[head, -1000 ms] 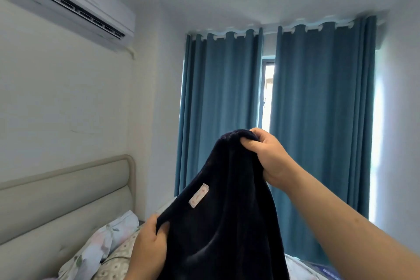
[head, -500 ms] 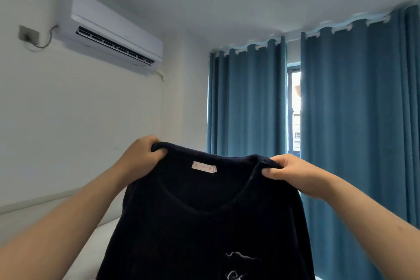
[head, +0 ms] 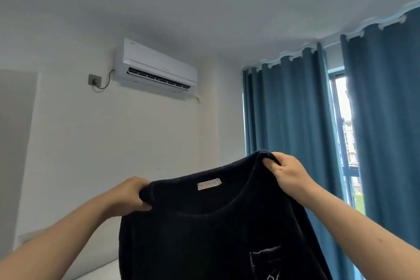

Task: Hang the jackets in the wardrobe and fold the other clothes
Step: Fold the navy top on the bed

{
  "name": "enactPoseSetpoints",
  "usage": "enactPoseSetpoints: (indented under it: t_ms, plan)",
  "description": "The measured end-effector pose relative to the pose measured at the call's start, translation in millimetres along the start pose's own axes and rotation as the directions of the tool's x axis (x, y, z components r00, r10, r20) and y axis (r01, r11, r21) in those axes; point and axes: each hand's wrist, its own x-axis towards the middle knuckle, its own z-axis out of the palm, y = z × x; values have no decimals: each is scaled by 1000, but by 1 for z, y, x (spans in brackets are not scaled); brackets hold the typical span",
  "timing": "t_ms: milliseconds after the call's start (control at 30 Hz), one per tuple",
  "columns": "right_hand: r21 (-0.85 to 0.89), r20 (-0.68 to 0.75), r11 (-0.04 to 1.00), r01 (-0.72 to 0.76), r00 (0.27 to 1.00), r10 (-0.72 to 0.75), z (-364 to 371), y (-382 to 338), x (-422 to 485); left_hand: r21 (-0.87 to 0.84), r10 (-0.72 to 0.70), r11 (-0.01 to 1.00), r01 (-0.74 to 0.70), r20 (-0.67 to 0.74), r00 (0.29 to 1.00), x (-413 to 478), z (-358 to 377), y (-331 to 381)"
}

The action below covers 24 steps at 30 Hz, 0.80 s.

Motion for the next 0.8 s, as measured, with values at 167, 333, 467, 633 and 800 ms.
enactPoseSetpoints:
  t_ms: [167, 333, 467, 633, 800]
  plan:
    - [-236, -79, 966, 108, 988, -130, 38, 12, 5, -218, -205, 966, 142, -306, 930, -8, -2, -45]
    - [-404, -100, 912, 72, 987, -123, 90, 34, 16, -262, -265, 950, 169, -393, 880, -15, -11, -86]
    - [-333, -111, 941, 60, 989, -103, 143, 63, 30, -384, -270, 917, 103, -409, 872, -17, -15, -126]
    - [-280, -98, 960, 31, 993, -61, 223, 98, 50, -523, -337, 851, 59, -457, 823, 4, -6, -199]
    - [-246, -80, 969, 3, 997, -23, 304, 126, 69, -592, -370, 805, 27, -466, 804, 36, 2, -270]
